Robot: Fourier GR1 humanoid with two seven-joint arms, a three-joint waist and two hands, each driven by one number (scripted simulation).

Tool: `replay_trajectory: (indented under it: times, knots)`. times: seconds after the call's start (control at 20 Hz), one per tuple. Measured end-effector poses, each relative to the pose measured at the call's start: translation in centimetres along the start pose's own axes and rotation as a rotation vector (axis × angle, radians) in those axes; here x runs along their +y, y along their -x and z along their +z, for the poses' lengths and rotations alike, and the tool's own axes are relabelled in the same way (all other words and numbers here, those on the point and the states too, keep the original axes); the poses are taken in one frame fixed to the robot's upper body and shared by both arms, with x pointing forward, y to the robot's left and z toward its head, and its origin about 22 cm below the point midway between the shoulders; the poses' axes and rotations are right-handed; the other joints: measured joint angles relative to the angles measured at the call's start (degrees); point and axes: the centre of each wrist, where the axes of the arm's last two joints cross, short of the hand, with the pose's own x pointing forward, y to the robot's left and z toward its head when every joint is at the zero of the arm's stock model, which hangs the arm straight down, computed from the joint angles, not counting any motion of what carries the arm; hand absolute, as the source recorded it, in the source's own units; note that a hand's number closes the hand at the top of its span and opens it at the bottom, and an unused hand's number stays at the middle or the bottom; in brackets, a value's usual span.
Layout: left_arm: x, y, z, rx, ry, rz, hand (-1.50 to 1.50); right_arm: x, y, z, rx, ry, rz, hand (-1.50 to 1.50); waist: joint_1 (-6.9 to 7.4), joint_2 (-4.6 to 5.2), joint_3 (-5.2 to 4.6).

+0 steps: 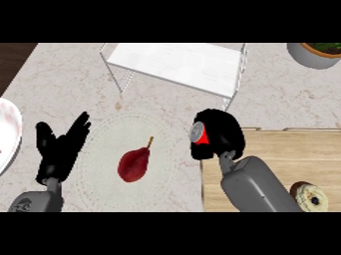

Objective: Pick the can from the tray and place it in the tiered shelf

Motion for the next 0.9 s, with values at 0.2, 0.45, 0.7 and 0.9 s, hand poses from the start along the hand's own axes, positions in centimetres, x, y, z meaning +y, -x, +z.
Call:
replay_trajectory:
  times: [0.2, 0.45, 0.7, 0.9]
  knots:
    - [-0.6, -0.3, -0.4, 0.014, 0.023, -0.010, 0.00, -0.5, -5.7, 1.6, -0.051, 0.132, -0.067, 1.50, 1.14, -0.18, 0.00]
    - [-0.7, -0.3, -0.6, 0.035, 0.024, -0.007, 0.00, -2.6, -11.7, 3.8, -0.155, 0.325, -0.081, 1.50, 1.09, -0.69, -0.10]
    - [-0.3, -0.1, -0.6, 0.047, 0.005, -0.010, 0.00, -5.4, -16.1, 5.6, -0.235, 0.484, -0.072, 1.50, -0.10, -1.14, -0.13]
    - [0.3, 0.0, -0.4, 0.052, -0.005, -0.009, 0.00, -8.2, -19.1, 6.5, -0.255, 0.574, -0.084, 1.50, -0.69, -1.26, -0.16]
